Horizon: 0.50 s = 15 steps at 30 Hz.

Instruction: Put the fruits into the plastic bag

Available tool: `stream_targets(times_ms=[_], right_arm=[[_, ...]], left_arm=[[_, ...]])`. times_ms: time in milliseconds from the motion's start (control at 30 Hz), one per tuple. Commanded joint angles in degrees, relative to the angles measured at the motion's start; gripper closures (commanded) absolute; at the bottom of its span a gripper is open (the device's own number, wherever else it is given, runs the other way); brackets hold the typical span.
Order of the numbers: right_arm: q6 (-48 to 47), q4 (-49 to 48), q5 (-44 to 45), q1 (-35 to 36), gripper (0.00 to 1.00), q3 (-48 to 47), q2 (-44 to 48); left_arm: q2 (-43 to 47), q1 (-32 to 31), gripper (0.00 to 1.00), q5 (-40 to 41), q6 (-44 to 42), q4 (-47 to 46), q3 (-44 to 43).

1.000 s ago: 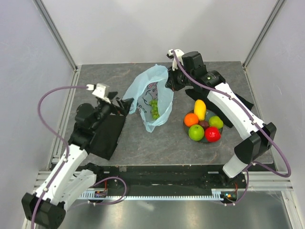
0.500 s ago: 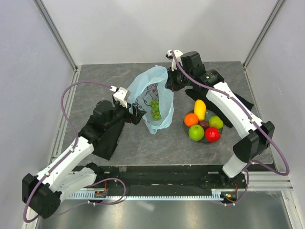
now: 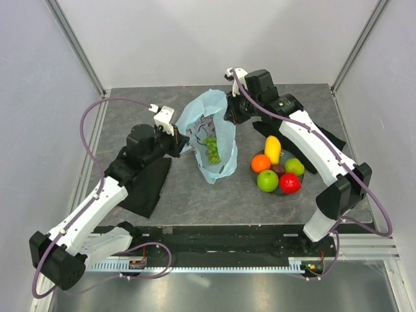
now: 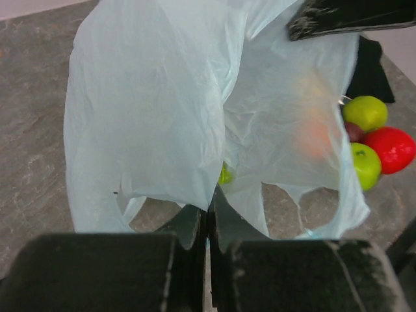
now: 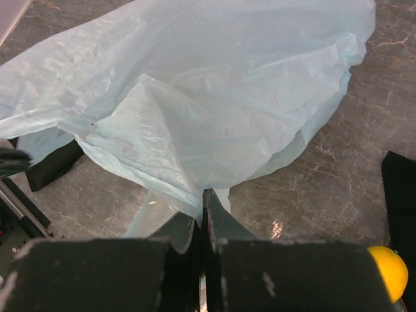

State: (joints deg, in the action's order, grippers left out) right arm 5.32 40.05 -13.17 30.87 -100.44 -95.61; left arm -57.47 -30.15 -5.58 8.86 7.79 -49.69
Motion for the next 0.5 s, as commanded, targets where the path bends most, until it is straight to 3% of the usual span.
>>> stream_targets(times_ms=[0, 133, 167, 200, 267, 300, 400, 467], right_arm=[[-2.07, -0.59, 2.43, -0.11, 1.0, -4.05, -1.76], [-3.04, -1.11, 4.55, 0.15, 0.96, -6.86, -4.14], [-3.04, -1.38, 4.82, 0.15, 0.89, -8.0, -5.1], [-3.04, -1.73, 4.91, 0.33, 0.66, -8.54, -5.63], [-2.95, -2.87, 4.38, 0.42, 0.49, -9.42, -6.42], [-2.86, -3.31, 4.03, 0.5, 0.34, -9.51, -6.43], [-2.51, -4.72, 4.03, 0.59, 0.2, -8.46, -4.94], [-2.42, -5.68, 5.68, 0.59, 0.18, -5.57, -1.88]], left_arm=[[1.4, -0.35, 0.98, -5.74, 1.34, 5.12, -10.59], [-0.97, -0.17, 0.98, -9.08, -0.42, 12.76, -19.28], [-2.63, -0.08, 0.98, -9.44, -1.03, 15.65, -22.35], [-3.34, 0.09, 0.98, -10.05, -1.13, 16.46, -23.77], [-5.53, 1.14, 0.98, -12.51, -1.39, 17.6, -26.32], [-6.24, 1.76, 0.99, -13.48, -1.31, 17.78, -26.86], [-9.49, 7.28, 0.98, -18.75, 0.1, 18.05, -27.91], [-10.64, 12.99, 0.98, -23.14, 3.33, 17.79, -27.39]])
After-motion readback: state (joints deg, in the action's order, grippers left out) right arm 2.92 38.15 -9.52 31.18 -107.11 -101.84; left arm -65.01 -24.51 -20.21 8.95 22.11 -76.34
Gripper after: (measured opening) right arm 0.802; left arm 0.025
